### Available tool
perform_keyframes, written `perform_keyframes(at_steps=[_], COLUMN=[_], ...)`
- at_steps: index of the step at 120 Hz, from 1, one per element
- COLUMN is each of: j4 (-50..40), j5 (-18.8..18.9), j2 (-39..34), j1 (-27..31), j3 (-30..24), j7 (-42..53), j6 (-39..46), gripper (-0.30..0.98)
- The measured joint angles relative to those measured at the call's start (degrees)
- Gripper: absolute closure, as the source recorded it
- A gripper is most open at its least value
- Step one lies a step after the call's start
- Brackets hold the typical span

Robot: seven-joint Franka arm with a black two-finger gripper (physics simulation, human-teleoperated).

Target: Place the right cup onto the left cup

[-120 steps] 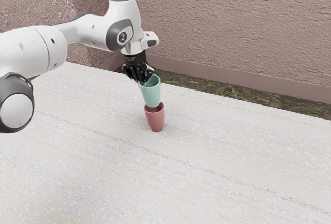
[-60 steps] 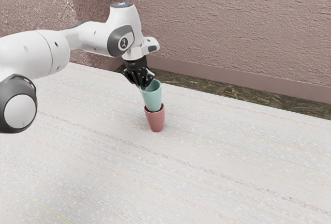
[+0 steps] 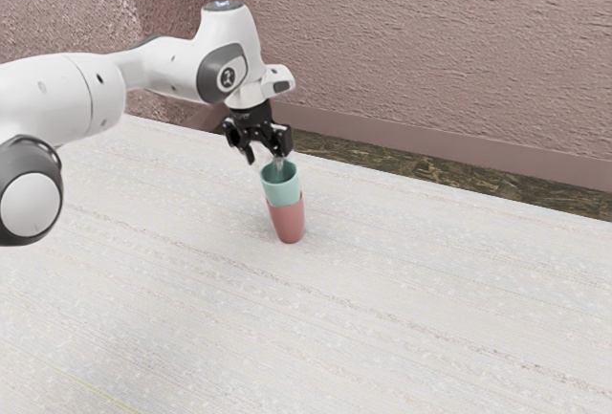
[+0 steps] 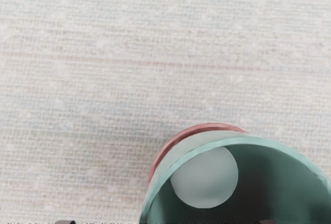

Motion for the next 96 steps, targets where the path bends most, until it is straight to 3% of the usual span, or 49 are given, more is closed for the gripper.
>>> perform_keyframes(at_steps=[34, 96], j4=[-7.6, -22.1], j5=[-0.2, 3.9], j2=[-9.5, -28.5], j1=[-1.3, -5.7], j3=[0.3, 1.7], j7=[0.1, 1.2], j6=[-0.2, -6.6], gripper=[0.06, 0.01])
